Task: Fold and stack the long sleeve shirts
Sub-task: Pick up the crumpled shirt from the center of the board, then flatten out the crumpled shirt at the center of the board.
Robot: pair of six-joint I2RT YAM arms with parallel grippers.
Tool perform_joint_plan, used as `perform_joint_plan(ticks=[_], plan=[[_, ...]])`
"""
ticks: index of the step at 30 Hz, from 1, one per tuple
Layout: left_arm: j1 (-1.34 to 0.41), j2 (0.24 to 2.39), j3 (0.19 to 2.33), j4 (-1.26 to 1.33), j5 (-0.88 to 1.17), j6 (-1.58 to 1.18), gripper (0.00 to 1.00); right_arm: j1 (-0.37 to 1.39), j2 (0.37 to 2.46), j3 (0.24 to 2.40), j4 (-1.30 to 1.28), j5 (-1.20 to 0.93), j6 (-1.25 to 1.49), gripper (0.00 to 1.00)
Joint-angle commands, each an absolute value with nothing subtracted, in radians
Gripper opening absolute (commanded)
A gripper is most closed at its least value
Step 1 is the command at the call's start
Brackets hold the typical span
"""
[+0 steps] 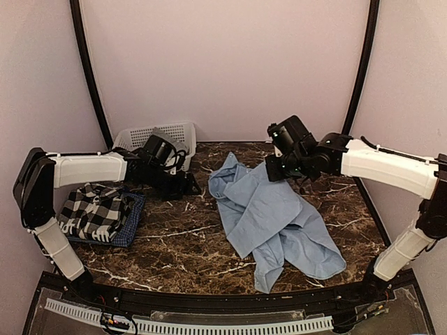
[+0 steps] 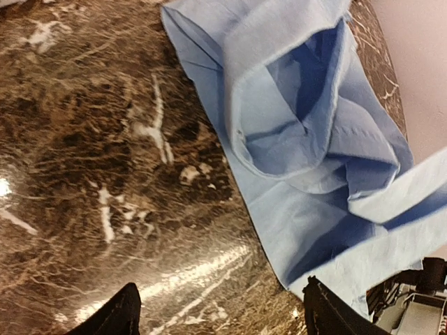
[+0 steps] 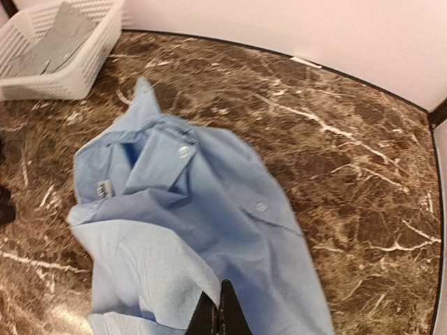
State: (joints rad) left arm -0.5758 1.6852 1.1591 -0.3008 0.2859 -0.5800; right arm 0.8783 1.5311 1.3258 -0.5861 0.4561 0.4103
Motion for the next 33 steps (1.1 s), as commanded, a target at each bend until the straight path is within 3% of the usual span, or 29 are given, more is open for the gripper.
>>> perform_joint_plan(ticks=[1, 15, 33], plan=[[-0.675, 1.689, 1.131, -0.219, 0.330, -0.623, 0.78, 0.742, 1.473, 1.350, -0.501, 0.457, 0.313, 0.00], [-0.893, 1.854, 1.153, -0.195, 0.226, -0.703, 0.72, 0.468, 1.481, 1.360, -0.338, 0.319, 0.278, 0.00], [-1.054, 1.970, 1.294, -0.305, 0.055, -0.650, 0.73, 0.370, 1.401, 1.283, -0.286, 0.173, 0.282, 0.00]])
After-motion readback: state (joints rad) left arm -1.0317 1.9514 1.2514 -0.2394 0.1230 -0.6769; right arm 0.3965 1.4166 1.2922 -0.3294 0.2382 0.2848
